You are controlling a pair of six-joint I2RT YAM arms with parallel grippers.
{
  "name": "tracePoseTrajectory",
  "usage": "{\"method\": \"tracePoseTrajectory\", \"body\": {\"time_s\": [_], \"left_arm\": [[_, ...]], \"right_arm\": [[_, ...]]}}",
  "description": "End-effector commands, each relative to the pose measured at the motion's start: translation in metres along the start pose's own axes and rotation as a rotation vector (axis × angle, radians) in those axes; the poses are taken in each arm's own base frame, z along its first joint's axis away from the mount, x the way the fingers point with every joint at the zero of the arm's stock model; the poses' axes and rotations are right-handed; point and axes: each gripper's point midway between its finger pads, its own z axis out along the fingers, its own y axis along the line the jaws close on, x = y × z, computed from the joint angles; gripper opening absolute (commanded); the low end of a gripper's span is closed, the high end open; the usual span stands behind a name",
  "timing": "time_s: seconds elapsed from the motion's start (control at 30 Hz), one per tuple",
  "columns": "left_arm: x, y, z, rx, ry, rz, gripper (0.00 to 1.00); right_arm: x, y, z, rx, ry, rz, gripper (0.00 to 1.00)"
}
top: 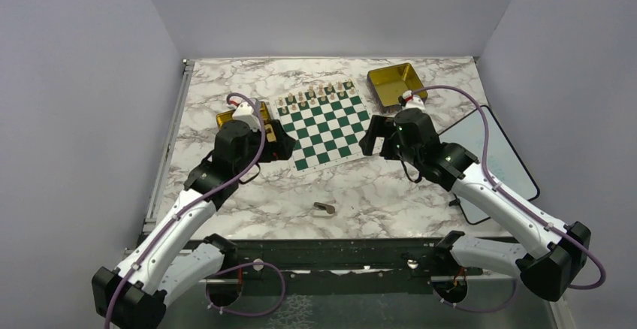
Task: Set up the chess pieces on the board
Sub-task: Pick up the chess piece from the storage box.
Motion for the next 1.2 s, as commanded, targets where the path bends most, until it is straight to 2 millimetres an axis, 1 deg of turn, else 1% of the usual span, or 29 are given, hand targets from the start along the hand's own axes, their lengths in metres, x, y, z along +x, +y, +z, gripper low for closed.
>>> {"method": "tracePoseTrajectory", "body": {"time_s": [0.0,0.03,0.1,0.17,0.27,0.37,0.43,0.47,0.53,0.6,0.77,0.9,1.03,1.17], "left_arm": [[-0.005,0.023,0.017,-0.153,0.017,0.011,0.94],[-0.006,0.027,0.023,-0.170,0.031,0.027,0.92],[-0.008,0.041,0.037,-0.228,0.058,0.035,0.87],[-0.012,0.060,0.050,-0.293,0.073,0.000,0.81],[-0.025,0.093,0.066,-0.402,0.049,-0.105,0.64],[-0.039,0.124,0.079,-0.508,0.003,-0.171,0.62],[-0.053,0.141,0.086,-0.579,-0.019,-0.137,0.59],[-0.056,0.149,0.089,-0.613,-0.020,-0.118,0.57],[-0.059,0.164,0.098,-0.655,-0.001,-0.082,0.55],[-0.057,0.177,0.110,-0.679,0.030,-0.066,0.54],[-0.052,0.195,0.136,-0.699,0.100,0.001,0.41],[-0.042,0.207,0.148,-0.729,0.162,0.028,0.38],[-0.024,0.211,0.160,-0.711,0.231,0.030,0.36],[-0.012,0.219,0.164,-0.727,0.268,0.045,0.34]], "right_arm": [[-0.010,0.013,-0.010,-0.071,-0.033,-0.006,1.00],[-0.010,0.014,-0.011,-0.083,-0.041,-0.010,1.00],[-0.011,0.016,-0.013,-0.105,-0.057,-0.013,1.00],[-0.011,0.018,-0.014,-0.122,-0.066,-0.020,1.00],[-0.011,0.023,-0.015,-0.146,-0.057,-0.039,1.00],[-0.013,0.029,-0.017,-0.175,-0.047,-0.063,1.00],[-0.015,0.033,-0.020,-0.198,-0.052,-0.077,1.00],[-0.016,0.033,-0.021,-0.205,-0.060,-0.080,1.00],[-0.018,0.035,-0.025,-0.230,-0.079,-0.094,1.00],[-0.020,0.039,-0.029,-0.262,-0.098,-0.110,1.00],[-0.026,0.043,-0.034,-0.292,-0.129,-0.128,1.00],[-0.026,0.042,-0.032,-0.275,-0.116,-0.132,0.99],[-0.025,0.042,-0.031,-0.272,-0.114,-0.123,0.99],[-0.023,0.041,-0.029,-0.268,-0.107,-0.116,0.99]]}}
